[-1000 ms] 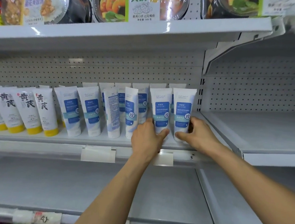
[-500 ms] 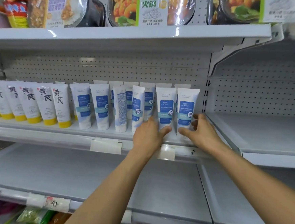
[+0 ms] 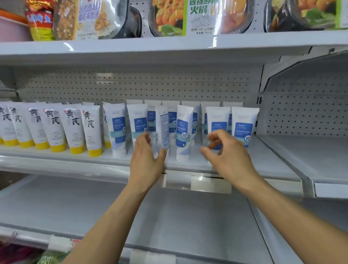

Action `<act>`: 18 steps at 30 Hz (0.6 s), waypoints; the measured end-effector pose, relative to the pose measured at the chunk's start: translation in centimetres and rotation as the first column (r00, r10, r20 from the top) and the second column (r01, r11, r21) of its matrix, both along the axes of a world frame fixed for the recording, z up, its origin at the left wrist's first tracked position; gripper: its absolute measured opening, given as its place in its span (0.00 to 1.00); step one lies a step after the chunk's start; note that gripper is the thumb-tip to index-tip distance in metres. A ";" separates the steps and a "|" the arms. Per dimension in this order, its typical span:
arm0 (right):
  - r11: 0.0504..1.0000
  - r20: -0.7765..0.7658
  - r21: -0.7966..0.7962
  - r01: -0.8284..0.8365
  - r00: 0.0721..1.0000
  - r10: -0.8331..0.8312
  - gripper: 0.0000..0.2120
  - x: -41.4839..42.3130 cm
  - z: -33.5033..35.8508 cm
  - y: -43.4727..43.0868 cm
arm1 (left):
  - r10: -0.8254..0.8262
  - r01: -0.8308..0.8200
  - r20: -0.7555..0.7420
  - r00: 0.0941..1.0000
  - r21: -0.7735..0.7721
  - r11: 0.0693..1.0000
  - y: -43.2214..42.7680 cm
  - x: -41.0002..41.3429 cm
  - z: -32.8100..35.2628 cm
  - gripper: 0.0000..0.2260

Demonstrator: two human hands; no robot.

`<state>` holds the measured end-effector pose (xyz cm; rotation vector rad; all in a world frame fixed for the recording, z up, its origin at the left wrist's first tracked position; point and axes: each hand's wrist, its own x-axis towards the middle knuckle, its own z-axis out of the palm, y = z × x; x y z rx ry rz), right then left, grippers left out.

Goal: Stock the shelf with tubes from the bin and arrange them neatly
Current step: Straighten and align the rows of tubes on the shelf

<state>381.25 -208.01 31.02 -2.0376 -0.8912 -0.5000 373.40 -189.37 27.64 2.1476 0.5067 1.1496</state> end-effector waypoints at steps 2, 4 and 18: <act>0.997 -0.031 -0.072 0.012 0.999 -0.014 0.19 -0.2 0.6 1.9 | -0.049 0.049 -0.057 0.997 -0.005 0.999 1.0 0.5 0.2 0.28; 0.990 -0.045 -0.132 0.046 0.998 -0.053 0.22 -0.5 0.6 3.7 | -0.105 0.102 -0.090 0.990 -0.037 0.994 1.6 0.9 0.4 0.29; 0.909 -0.073 -0.185 0.374 0.917 -0.392 0.26 0.3 -0.4 9.7 | -0.278 0.275 -0.164 0.946 -0.045 0.960 3.7 2.5 0.6 0.31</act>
